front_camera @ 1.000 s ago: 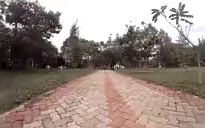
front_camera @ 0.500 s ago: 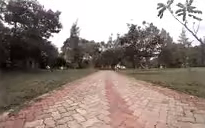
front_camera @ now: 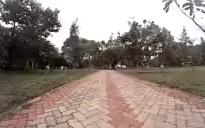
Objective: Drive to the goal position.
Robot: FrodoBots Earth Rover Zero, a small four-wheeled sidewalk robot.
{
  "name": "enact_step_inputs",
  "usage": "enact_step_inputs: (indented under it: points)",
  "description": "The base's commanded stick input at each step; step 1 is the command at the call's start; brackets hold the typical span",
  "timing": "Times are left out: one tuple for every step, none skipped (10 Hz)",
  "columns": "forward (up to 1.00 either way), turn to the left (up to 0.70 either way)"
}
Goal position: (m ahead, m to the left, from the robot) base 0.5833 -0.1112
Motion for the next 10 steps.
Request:
enact_step_inputs:
  points:
    - [0.70, 0.01]
    - [0.65, 0.01]
    - [0.55, 0.01]
    - [0.46, 0.01]
    - [0.36, 0.01]
    - [0.26, 0.00]
    - [0.16, 0.00]
    - [0.07, 0.00]
    - [0.00, 0.00]
    - [0.00, 0.00]
